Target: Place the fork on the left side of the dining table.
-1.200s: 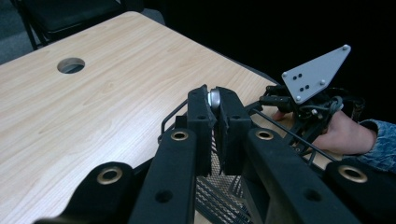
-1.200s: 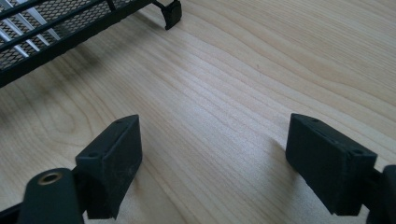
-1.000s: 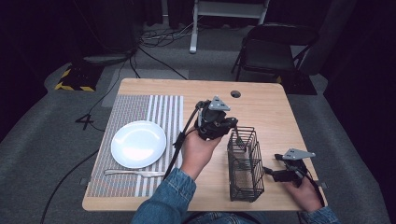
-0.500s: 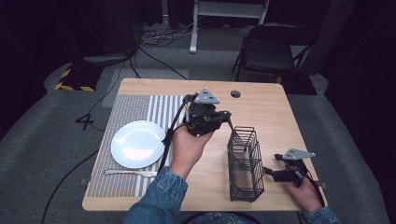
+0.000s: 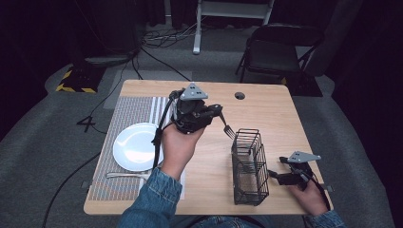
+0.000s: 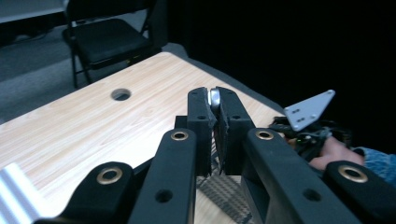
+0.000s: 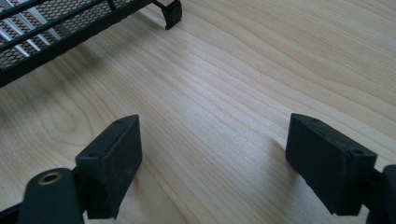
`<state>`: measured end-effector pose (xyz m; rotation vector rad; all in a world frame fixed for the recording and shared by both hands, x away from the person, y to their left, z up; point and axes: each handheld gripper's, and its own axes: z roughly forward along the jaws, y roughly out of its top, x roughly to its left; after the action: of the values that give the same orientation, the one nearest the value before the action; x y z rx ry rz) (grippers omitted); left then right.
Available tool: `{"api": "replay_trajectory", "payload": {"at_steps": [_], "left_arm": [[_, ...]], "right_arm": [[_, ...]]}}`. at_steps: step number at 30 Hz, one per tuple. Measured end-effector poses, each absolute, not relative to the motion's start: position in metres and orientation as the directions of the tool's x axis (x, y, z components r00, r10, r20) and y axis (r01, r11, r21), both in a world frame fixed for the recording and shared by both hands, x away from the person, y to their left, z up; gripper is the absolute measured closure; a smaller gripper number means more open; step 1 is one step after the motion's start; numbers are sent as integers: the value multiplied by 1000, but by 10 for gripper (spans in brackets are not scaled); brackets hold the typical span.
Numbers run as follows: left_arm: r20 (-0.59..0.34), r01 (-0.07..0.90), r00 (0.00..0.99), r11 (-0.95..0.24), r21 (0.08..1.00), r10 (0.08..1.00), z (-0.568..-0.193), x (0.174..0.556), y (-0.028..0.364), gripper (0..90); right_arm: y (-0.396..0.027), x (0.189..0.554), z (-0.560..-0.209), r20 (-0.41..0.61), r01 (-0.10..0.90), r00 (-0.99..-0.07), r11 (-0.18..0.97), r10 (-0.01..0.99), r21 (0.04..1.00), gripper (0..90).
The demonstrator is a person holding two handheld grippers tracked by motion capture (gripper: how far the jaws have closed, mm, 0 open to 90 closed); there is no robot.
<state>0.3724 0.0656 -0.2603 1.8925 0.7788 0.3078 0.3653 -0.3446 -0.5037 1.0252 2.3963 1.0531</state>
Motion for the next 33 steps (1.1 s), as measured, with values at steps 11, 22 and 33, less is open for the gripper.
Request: {"api": "replay_trajectory", "payload": {"at_steps": [11,22,33], "left_arm": [[-114,389,682,-226,893,722,-266,380,104,857],[-127,432,610,-194,881,782,-289,412,147,856],[-133,472,545,-172,865,828,-303,442,173,856]], "right_arm": [[-345,365,-504,-9,489,-681,464,732,739,185],[-345,365,-504,-10,490,-680,463,733,739,181],[-345,365,-504,-10,489,-680,464,733,738,181]]}}
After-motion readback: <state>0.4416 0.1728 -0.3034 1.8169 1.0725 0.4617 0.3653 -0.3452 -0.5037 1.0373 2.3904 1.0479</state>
